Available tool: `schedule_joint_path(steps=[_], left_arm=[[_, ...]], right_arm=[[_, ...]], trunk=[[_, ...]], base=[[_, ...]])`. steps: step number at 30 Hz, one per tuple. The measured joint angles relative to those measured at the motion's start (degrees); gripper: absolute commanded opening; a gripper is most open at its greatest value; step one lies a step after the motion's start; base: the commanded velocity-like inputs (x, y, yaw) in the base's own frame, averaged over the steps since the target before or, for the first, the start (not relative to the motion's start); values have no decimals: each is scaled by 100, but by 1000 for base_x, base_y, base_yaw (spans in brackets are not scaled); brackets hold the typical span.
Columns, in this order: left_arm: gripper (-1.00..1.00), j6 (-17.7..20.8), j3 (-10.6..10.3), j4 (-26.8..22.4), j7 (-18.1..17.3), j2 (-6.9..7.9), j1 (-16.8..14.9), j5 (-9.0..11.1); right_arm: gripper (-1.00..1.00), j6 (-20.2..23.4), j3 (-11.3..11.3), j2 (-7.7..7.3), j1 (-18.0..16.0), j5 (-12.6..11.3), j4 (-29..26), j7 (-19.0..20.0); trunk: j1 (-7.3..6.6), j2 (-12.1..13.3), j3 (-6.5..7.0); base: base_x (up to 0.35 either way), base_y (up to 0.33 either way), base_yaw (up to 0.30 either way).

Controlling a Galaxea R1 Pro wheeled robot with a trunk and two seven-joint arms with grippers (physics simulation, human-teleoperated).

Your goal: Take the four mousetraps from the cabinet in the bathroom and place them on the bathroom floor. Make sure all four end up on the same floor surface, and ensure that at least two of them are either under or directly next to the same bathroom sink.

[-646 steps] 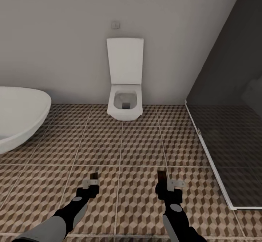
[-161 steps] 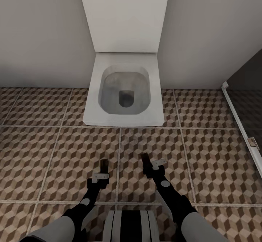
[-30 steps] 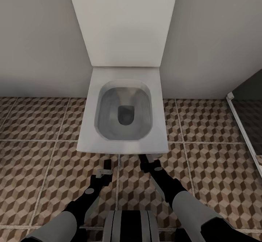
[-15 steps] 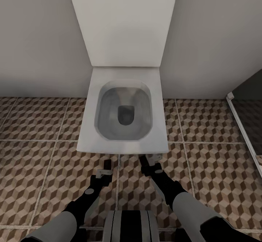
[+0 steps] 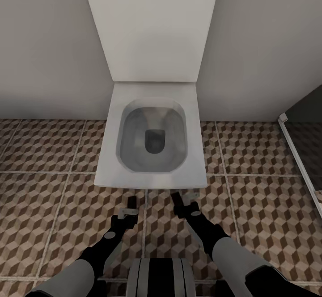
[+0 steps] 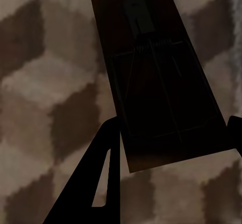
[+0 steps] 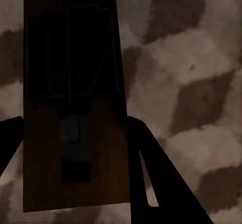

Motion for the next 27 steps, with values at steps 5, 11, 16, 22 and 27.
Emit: schedule_joint_path(steps=[5,11,16,22,27], left_arm=[[-100,0,0,3,0,0,-1,3],[-100,0,0,4,-2,0,-1,8],[-100,0,-3,14,-7,0,0,9],[-100,0,-5,46,-8,0,1,9],[-100,0,-3,62,-8,0,-2,9]], right_arm=[[-100,-109,7,12,0,-4,85,9],[-100,-194,12,53,0,-10,136,17],[-100,-209,17,78,0,-11,149,20],[-100,-212,18,110,0,-13,153,27],[-100,-212,18,117,0,-18,153,78]], trunk=[[0,0,0],[0,0,0],[0,0,0],[0,0,0],[0,0,0]], base=[[0,0,0],[0,0,0],[0,0,0],[0,0,0],[0,0,0]])
